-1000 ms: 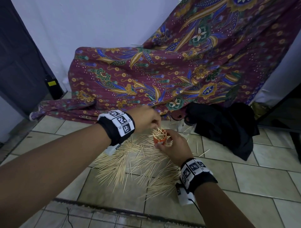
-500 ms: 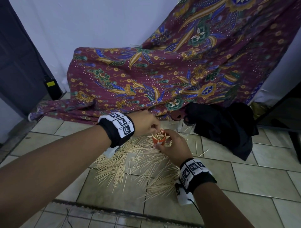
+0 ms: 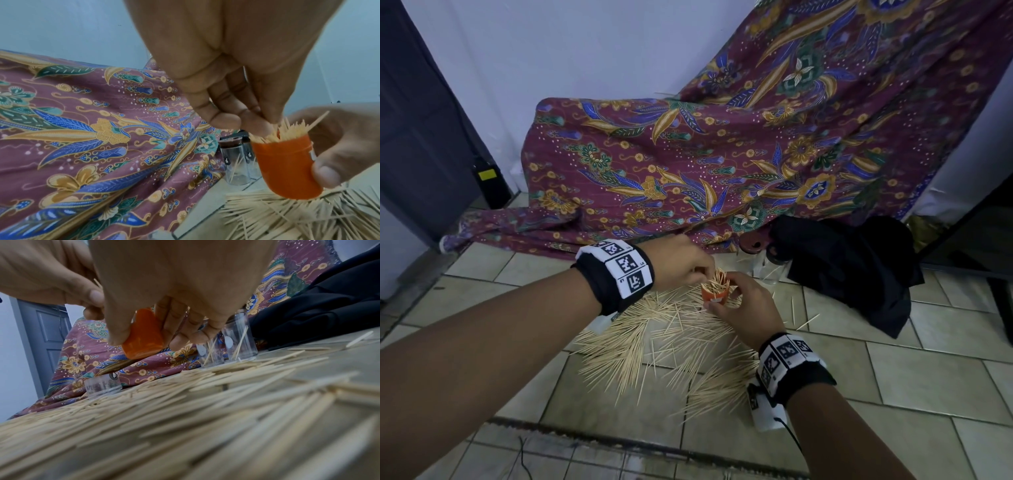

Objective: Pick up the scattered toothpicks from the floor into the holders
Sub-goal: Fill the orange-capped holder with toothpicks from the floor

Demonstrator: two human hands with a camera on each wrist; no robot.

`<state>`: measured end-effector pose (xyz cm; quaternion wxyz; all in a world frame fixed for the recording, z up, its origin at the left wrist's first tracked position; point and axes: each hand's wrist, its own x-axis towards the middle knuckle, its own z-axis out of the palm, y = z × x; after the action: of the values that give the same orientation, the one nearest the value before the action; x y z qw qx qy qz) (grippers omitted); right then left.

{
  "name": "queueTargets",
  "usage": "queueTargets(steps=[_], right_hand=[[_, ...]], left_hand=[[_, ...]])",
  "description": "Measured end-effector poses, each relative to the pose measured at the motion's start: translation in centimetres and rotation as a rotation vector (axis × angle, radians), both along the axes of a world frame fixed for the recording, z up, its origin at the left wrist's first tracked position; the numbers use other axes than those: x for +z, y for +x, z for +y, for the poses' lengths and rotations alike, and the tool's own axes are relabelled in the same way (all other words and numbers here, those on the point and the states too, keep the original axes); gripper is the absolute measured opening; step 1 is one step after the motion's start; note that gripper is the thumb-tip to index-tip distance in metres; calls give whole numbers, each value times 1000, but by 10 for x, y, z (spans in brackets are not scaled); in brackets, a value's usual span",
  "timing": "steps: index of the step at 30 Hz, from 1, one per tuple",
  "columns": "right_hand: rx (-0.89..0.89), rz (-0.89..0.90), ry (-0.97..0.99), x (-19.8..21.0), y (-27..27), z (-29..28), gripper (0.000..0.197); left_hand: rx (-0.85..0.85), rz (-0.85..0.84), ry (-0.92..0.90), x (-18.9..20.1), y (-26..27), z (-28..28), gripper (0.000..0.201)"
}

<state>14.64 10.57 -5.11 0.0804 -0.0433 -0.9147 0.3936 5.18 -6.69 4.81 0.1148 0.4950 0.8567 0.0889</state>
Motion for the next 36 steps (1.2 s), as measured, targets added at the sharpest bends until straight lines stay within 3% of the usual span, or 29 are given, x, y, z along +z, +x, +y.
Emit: queueTargets(steps=[5, 11, 14, 21, 25, 28, 36], right_hand=[[10, 1, -4, 3, 1, -1, 51], [14, 0, 29, 3, 1, -3, 52], [17, -5, 35, 4, 2, -3, 49], [2, 14, 0, 3, 1, -2, 52], [21, 27, 24, 1, 0, -2, 49], [28, 30, 25, -1, 0, -2, 46], [13, 10, 12, -1, -1, -3, 50]], left_hand=[[-12, 67, 30, 14, -4, 10, 19], [-132, 185, -210, 17, 3, 29, 20], [-138, 172, -242, 5, 7, 33, 18], [-67, 113, 21, 11, 0, 8, 26], [-158, 88, -86, 7, 5, -1, 36], [-195, 156, -126, -1, 12, 2, 27], [-35, 122, 19, -3, 6, 3, 20]])
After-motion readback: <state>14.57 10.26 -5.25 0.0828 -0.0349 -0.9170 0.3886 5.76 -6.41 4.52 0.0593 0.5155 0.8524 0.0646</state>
